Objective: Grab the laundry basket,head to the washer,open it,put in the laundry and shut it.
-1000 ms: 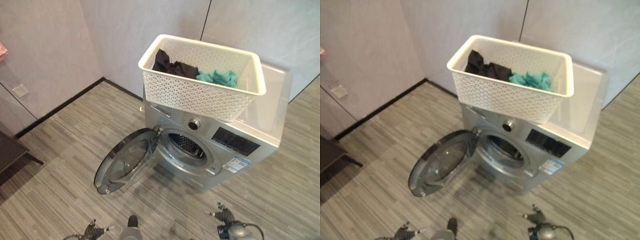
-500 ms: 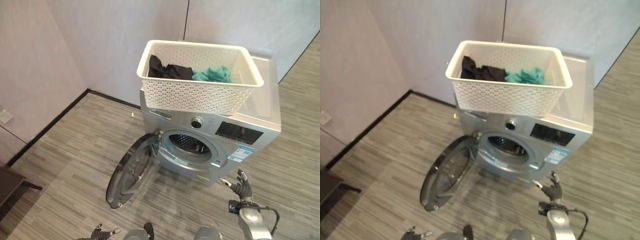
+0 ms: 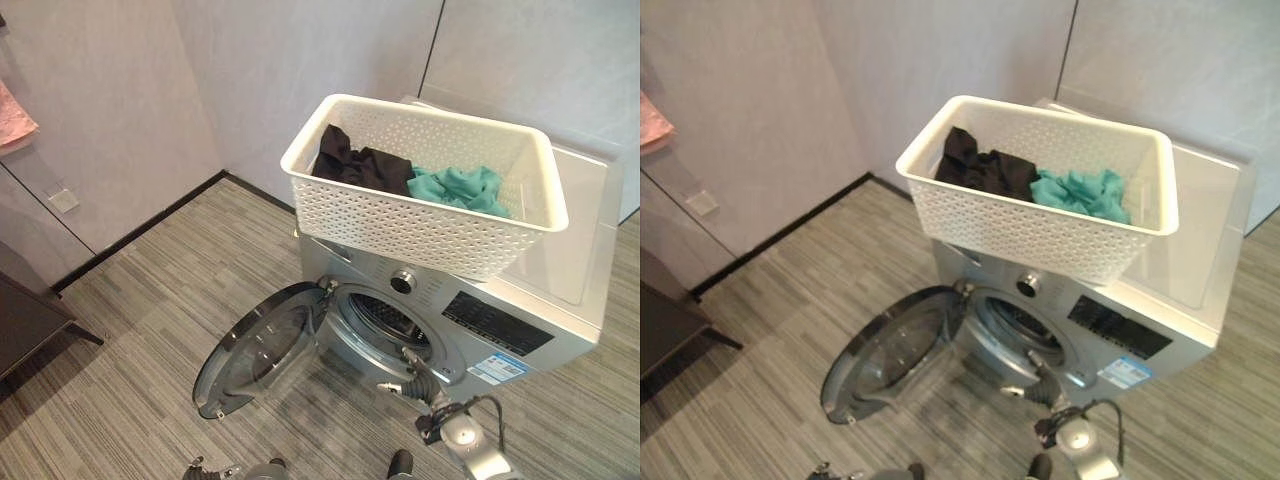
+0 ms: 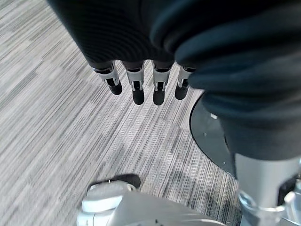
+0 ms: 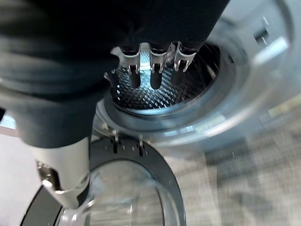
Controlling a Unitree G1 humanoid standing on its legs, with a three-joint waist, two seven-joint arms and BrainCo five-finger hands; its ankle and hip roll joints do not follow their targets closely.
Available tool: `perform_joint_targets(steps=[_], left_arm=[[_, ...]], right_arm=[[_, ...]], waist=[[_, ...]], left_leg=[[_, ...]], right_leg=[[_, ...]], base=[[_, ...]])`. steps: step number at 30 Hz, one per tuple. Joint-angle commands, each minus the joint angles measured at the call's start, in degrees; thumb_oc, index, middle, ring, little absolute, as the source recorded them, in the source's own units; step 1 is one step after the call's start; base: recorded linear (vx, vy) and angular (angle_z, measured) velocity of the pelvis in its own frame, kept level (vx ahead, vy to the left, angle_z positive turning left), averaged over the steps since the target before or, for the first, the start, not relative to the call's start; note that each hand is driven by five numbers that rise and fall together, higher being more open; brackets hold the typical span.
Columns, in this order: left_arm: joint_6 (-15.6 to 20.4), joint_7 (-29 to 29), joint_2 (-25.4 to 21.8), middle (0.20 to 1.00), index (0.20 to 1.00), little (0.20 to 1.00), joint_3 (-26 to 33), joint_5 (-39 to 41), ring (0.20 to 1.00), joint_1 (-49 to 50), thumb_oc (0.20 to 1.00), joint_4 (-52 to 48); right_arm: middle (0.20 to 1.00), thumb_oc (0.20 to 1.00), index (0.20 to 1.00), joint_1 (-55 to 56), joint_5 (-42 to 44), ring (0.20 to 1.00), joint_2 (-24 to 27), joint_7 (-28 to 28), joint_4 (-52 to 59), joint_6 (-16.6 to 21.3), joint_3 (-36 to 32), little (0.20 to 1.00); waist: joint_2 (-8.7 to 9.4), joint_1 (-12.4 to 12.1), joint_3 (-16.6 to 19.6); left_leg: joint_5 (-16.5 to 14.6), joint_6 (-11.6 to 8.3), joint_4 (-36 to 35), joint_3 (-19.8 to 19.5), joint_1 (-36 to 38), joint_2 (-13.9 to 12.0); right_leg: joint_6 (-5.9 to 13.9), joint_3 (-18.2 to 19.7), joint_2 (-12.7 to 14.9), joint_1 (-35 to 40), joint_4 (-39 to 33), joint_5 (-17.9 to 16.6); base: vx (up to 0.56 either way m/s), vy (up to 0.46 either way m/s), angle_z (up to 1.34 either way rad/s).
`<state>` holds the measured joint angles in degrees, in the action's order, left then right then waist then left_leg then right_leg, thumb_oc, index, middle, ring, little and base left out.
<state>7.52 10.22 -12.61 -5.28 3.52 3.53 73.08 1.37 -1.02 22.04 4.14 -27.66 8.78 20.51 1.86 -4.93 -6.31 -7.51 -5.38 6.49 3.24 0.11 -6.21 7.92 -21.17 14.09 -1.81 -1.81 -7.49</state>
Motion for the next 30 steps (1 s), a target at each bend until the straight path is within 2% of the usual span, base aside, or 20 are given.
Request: perform_joint_targets(steps=[1, 3, 5, 6, 7, 8, 9, 12, 15, 17, 19, 24, 25, 28, 30], left_arm=[[1.61, 0.48, -3.02, 1.000, 1.000, 1.000, 0.98, 0.34, 1.000, -3.80, 1.000, 2.52], [2.61, 0.58, -3.32, 1.000, 1.000, 1.000, 1.09, -0.53, 1.000, -3.69, 1.000, 1.57], [2.85, 0.71, -3.38, 1.000, 1.000, 1.000, 0.90, -0.60, 1.000, -3.96, 1.000, 1.47], [3.33, 0.65, -3.34, 1.000, 1.000, 1.000, 0.78, -0.94, 1.000, -4.13, 1.000, 1.15], [3.33, 0.66, -3.33, 1.000, 1.000, 1.000, 0.72, -0.94, 1.000, -4.15, 1.000, 1.15], [3.55, 0.95, -3.23, 1.000, 1.000, 1.000, 0.70, -1.58, 1.000, -4.14, 1.000, 1.58], [3.56, 0.96, -3.24, 1.000, 1.000, 1.000, 0.63, -1.58, 1.000, -4.17, 1.000, 1.60], [3.51, 0.67, -2.52, 1.000, 1.000, 1.000, -0.63, -4.52, 1.000, -3.74, 1.000, 2.23], [3.54, 0.38, -2.18, 1.000, 1.000, 1.000, -1.47, -5.44, 1.000, -3.56, 1.000, 2.21], [3.33, 0.26, -1.50, 1.000, 1.000, 1.000, -2.45, -5.47, 1.000, -3.67, 1.000, 1.82], [3.22, 0.29, -1.14, 1.000, 1.000, 1.000, -3.23, -5.83, 1.000, -3.56, 1.000, 1.76], [2.69, 0.57, -1.04, 1.000, 1.000, 1.000, -4.38, -6.67, 1.000, -3.72, 1.000, 1.38], [2.66, 0.56, -1.16, 1.000, 1.000, 1.000, -4.60, -6.68, 1.000, -3.61, 1.000, 1.45], [2.19, 0.52, -2.47, 1.000, 1.000, 1.000, -5.25, -7.57, 1.000, -3.08, 1.000, 1.93], [2.27, -0.14, -3.06, 1.000, 1.000, 1.000, -5.89, -7.83, 1.000, -2.60, 1.000, 1.79]], right_arm=[[1.000, 1.000, 1.000, -1.00, -1.26, 1.000, 2.77, -2.08, 11.52, 5.18, 0.81, 1.000], [1.000, 1.000, 1.000, 0.18, -1.56, 1.000, 7.17, -1.50, 22.15, 8.10, -2.43, 1.000], [1.000, 1.000, 1.000, 0.90, -1.25, 1.000, 7.82, -0.95, 26.07, 8.85, -4.26, 1.000], [1.000, 1.000, 1.000, 2.67, -1.37, 1.000, 9.24, 0.54, 33.53, 10.62, -8.58, 1.000], [1.000, 1.000, 1.000, 2.77, -1.35, 1.000, 9.24, 0.50, 33.65, 10.56, -8.69, 1.000], [1.000, 1.000, 1.000, 3.56, -1.61, 1.000, 9.27, 2.59, 40.62, 12.34, -13.08, 1.000], [1.000, 1.000, 1.000, 3.70, -1.59, 1.000, 9.25, 2.54, 40.79, 12.25, -13.22, 1.000], [1.000, 1.000, 1.000, 3.78, -2.37, 1.000, 7.46, 6.48, 50.02, 14.77, -22.16, 1.000], [1.000, 1.000, 1.000, 2.31, -0.11, 1.000, 5.40, 7.66, 53.63, 16.11, -26.38, 1.000], [1.000, 1.000, 1.000, -1.37, 4.69, 1.000, 1.41, 10.43, 55.47, 18.02, -30.24, 1.000], [1.000, 1.000, 1.000, -3.86, 7.29, 1.000, -0.31, 11.18, 57.26, 19.34, -32.60, 1.000], [1.000, 1.000, 1.000, -8.90, 11.07, 1.000, 0.35, 12.95, 56.80, 20.21, -35.07, 1.000], [1.000, 1.000, 1.000, -10.53, 10.60, 1.000, 1.94, 14.65, 55.33, 20.23, -34.92, 1.000], [1.000, 1.000, 1.000, -17.26, 9.48, 1.000, 11.39, 15.42, 49.65, 16.86, -34.39, 1.000], [1.000, 1.000, 1.000, -22.22, 7.69, 1.000, 20.03, 14.77, 42.57, 13.93, -31.45, 1.000]], waist=[[2.28, -1.77, -0.88], [2.14, -1.44, -0.24], [2.25, -1.07, 0.00], [1.91, -0.55, 0.51], [2.03, -0.48, 0.61], [1.54, -0.09, 1.29], [1.70, -0.04, 1.42], [0.93, 0.68, 2.49], [0.89, 0.76, 3.11], [0.64, 0.44, 3.66], [0.64, 0.23, 4.07], [0.99, -0.68, 4.57], [1.13, -0.84, 4.73], [1.96, -2.19, 5.20], [2.39, -3.30, 5.16]], left_leg=[[-3.21, 3.28, 1.68, 0.59, 0.80, 2.87], [-1.78, 1.95, -1.06, -0.42, 0.93, 0.94], [-1.16, 1.73, -1.87, -0.93, 0.79, 0.66], [-0.64, 1.15, -3.04, -1.44, 1.04, -0.16], [-0.42, 1.21, -3.14, -1.54, 0.88, 0.02], [-0.19, 1.00, -4.54, -1.30, 1.89, -0.69], [0.08, 1.09, -4.69, -1.40, 1.71, -0.45], [0.37, 1.00, -6.87, 0.09, 4.03, -1.37], [0.63, 1.13, -7.66, 0.46, 4.70, -1.33], [0.74, 1.21, -8.22, 0.68, 5.23, -1.46], [0.77, 1.20, -8.46, 0.73, 5.54, -1.53], [0.84, 0.99, -8.74, 0.52, 5.82, -1.80], [0.86, 0.94, -8.81, 0.54, 5.93, -1.80], [0.75, 0.75, -8.85, 0.89, 6.48, -2.00], [0.57, 0.58, -8.83, 1.22, 6.91, -2.37]], right_leg=[[6.51, -1.62, 7.45, -0.69, 2.66, -2.39], [5.88, -2.23, 5.49, -0.16, 1.35, 0.06], [5.66, -2.13, 5.08, -0.11, 0.97, 0.77], [5.41, -2.40, 4.12, 0.47, 0.16, 1.70], [5.42, -2.50, 4.29, 0.38, 0.07, 1.57], [5.37, -2.64, 3.53, 1.12, -0.42, 2.15], [5.39, -2.73, 3.75, 0.99, -0.52, 2.00], [5.32, -2.11, 2.69, 1.72, -0.77, 2.67], [5.26, -1.81, 2.60, 1.70, -0.67, 2.59], [5.08, -2.04, 2.46, 2.16, -0.46, 2.64], [4.97, -2.20, 2.43, 2.40, -0.35, 2.72], [4.71, -2.59, 2.17, 2.99, -0.12, 2.96], [4.65, -2.55, 2.08, 3.05, -0.14, 2.94], [4.57, -2.76, 1.76, 3.46, -0.46, 2.74], [4.53, -2.55, 1.32, 3.79, -0.45, 2.95]], base=[[0.13, -0.183, -0.06], [0.08, -0.135, 0.09], [0.04, -0.070, 0.30], [0.03, -0.038, 0.25], [0.10, -0.063, 0.19], [0.05, -0.016, 0.18], [0.08, -0.026, 0.12], [0.05, -0.003, 0.01], [0.04, 0.001, -0.07], [0.01, 0.000, -0.12], [0.02, 0.007, -0.08], [0.00, 0.000, 0.00], [0.00, 0.000, 0.00], [0.00, 0.000, 0.00], [0.00, 0.000, 0.00]])
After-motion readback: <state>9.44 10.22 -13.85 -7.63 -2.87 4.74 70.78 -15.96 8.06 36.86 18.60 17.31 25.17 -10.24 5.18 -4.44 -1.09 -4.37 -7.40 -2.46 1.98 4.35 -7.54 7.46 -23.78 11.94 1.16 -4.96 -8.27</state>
